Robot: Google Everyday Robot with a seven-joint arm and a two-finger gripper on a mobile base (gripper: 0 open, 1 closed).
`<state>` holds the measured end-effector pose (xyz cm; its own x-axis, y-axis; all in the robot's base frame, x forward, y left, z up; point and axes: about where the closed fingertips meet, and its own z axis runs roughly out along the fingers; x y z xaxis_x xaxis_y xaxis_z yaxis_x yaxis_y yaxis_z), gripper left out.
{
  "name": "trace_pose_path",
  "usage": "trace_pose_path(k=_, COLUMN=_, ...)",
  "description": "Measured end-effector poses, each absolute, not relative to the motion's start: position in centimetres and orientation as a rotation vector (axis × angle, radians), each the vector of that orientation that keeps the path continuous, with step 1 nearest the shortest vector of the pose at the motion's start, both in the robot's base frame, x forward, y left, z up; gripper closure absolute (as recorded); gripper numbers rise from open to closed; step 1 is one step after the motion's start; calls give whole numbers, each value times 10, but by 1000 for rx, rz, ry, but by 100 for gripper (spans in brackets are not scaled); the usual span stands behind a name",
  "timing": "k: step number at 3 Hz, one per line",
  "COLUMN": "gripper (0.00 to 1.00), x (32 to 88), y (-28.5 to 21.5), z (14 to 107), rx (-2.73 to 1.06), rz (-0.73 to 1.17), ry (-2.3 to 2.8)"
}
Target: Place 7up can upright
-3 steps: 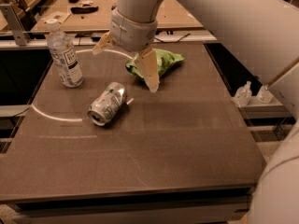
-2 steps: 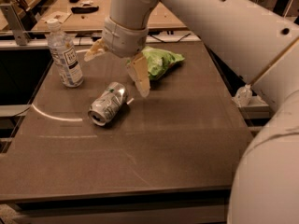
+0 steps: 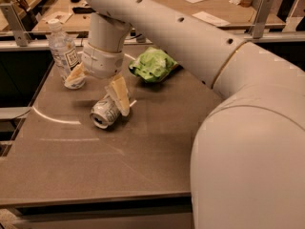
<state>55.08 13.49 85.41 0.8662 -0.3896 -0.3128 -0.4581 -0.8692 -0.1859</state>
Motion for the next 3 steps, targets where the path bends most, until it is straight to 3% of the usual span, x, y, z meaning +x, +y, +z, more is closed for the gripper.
trace_pose_path(k=1, gripper=0, x=550, y=134, z=843, rx=-2792, rz=437, ry=657)
trace_pose_path(k=3, gripper=0, x=554, y=95, z=858, rx=-2810, rz=352, ry=738)
